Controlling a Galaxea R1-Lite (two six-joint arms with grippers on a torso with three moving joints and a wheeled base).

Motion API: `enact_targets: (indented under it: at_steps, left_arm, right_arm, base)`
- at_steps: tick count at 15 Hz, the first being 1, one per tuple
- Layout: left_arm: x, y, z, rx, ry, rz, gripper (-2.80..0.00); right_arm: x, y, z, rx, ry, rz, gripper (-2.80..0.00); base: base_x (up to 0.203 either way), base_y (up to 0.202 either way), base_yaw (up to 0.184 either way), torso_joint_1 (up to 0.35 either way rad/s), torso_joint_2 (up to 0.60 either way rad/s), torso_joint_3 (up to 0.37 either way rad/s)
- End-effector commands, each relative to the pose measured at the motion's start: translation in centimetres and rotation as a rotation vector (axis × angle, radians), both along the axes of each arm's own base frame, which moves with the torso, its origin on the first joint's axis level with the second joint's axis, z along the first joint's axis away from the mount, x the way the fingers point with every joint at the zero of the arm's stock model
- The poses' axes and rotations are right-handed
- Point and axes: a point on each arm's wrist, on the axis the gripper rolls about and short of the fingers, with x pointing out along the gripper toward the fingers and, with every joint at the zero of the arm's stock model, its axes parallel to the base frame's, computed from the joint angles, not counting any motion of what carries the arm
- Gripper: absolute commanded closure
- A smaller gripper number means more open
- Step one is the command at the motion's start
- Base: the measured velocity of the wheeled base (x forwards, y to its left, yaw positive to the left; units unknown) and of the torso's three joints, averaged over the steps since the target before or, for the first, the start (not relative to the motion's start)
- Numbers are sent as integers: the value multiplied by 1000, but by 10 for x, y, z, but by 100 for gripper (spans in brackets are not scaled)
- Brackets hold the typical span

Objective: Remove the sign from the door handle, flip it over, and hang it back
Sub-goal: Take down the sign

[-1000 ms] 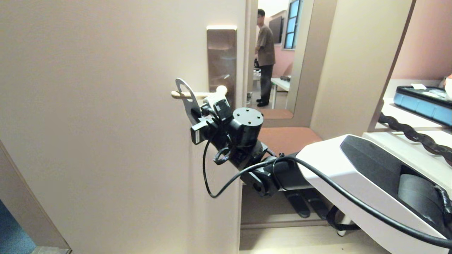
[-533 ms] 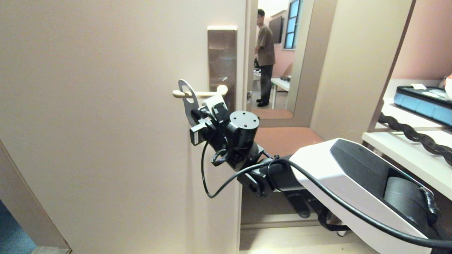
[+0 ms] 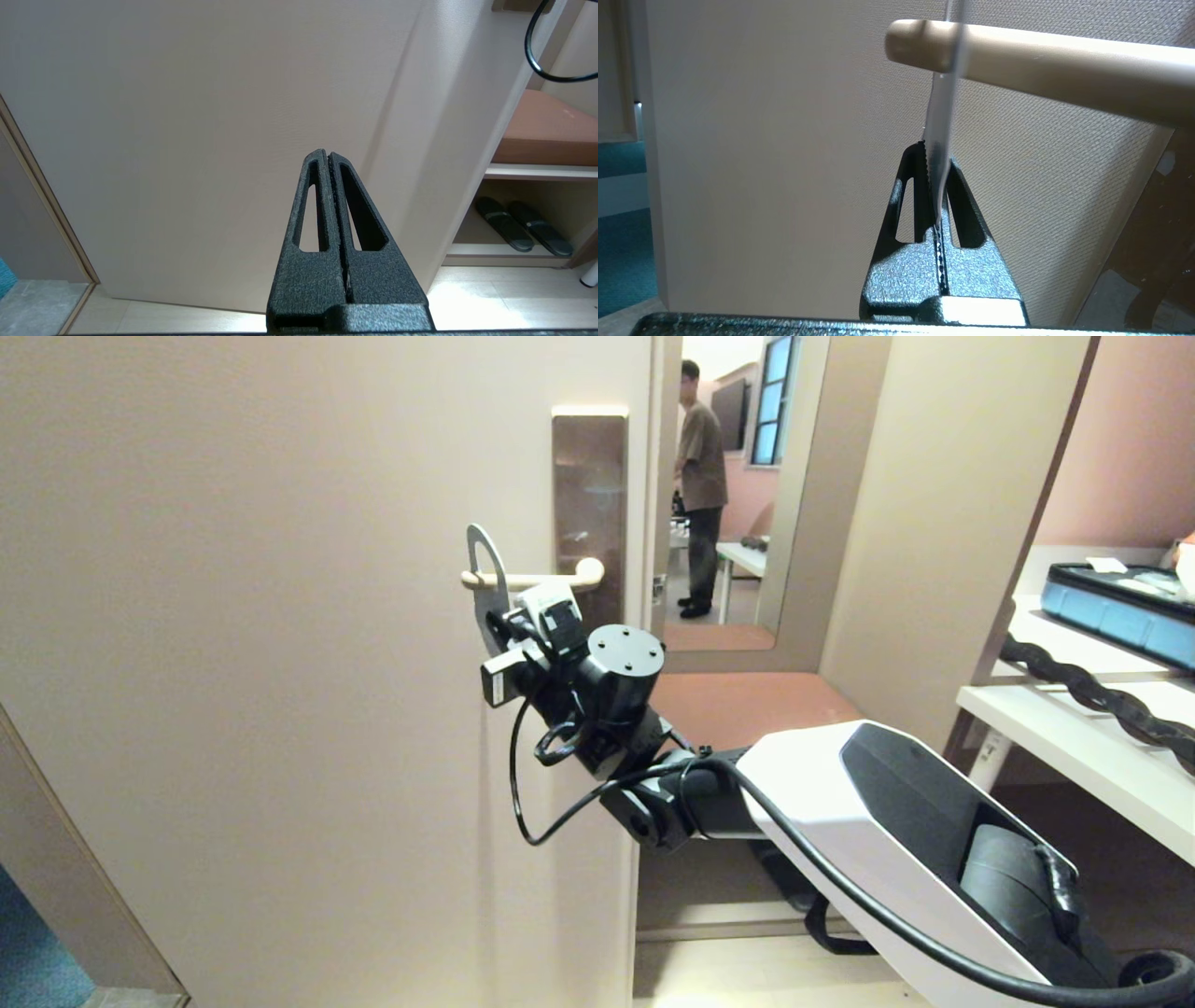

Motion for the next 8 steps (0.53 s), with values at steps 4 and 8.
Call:
enact_targets:
  at_steps: [4,8]
  left_arm:
    - [0,0,0,-1,1,1,0]
    - [0,0,0,-1,1,1,0]
  right_arm:
    - [1,4,-13,-13,9,2,0]
    - [2,5,-20,-20,17,2,0]
  base:
    - [0,0,0,0,0,0]
    - [0,0,0,0,0,0]
